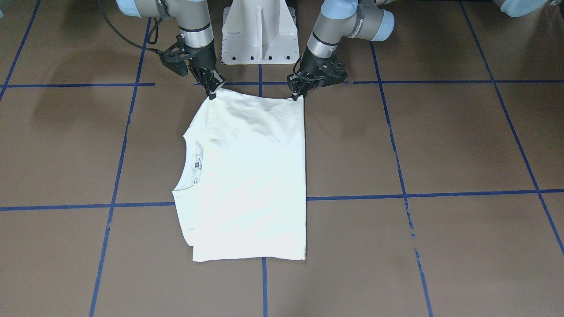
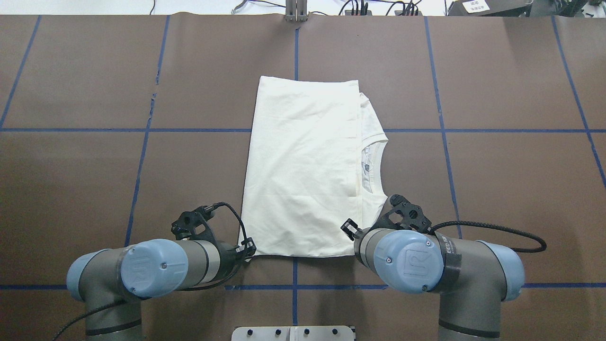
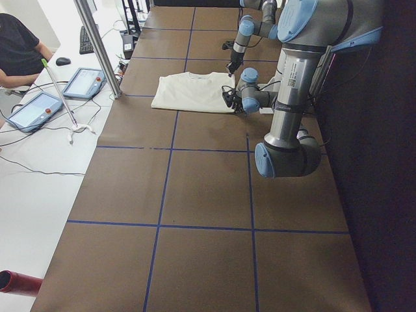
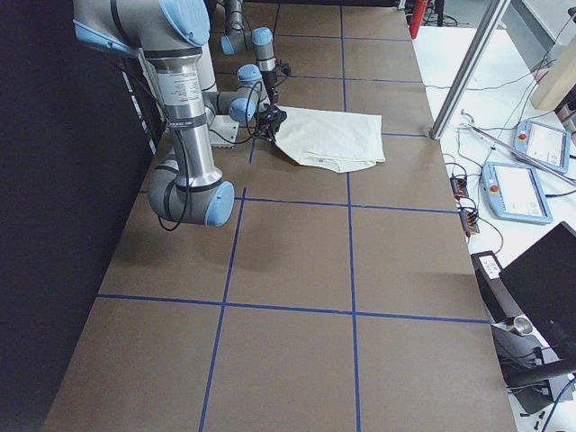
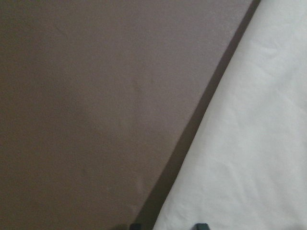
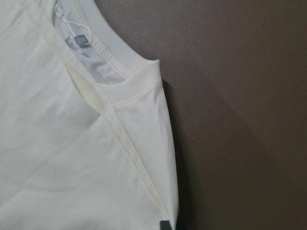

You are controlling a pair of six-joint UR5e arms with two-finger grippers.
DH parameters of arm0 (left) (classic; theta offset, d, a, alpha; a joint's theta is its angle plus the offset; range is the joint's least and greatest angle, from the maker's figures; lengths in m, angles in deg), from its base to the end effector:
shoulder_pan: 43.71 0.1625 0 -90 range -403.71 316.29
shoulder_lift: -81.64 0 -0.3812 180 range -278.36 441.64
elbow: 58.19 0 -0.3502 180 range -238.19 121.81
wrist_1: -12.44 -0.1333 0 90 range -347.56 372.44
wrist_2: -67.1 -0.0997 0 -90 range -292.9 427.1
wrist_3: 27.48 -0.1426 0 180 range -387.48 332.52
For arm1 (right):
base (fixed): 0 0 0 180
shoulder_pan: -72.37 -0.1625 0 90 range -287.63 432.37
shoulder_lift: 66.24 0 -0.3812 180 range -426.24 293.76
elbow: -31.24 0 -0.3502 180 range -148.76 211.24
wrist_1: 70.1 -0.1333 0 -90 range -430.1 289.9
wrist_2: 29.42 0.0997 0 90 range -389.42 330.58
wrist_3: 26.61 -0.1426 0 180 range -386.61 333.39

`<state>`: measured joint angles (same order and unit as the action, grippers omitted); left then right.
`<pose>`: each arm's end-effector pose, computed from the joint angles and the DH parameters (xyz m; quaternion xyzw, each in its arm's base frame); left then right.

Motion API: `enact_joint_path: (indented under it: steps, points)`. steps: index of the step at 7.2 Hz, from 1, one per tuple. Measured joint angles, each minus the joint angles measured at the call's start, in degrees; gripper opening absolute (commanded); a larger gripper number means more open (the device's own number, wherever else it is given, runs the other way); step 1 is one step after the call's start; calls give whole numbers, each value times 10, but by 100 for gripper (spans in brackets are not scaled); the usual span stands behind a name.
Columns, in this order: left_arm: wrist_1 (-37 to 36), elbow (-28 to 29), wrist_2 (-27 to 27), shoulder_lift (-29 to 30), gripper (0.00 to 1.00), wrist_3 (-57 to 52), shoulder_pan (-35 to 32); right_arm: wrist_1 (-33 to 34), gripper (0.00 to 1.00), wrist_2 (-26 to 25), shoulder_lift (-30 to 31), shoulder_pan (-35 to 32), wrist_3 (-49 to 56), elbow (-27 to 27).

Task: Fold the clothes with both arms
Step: 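Grasp the near edge of the shirt with both grippers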

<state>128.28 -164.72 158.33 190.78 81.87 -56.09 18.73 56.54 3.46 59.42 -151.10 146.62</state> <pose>0.5409 -0.2521 0.2988 -0.0403 0.5098 -0.2296 0.8281 -0.5028 -0.2627 0.2940 -0.0425 -0.3963 0.3817 0.8339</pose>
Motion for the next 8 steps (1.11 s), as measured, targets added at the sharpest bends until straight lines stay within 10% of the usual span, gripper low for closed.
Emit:
enact_joint_path:
  steps: [8]
  points:
    - [-95, -162, 0, -28, 0, 115, 42, 0, 0, 59, 13, 5, 37, 79]
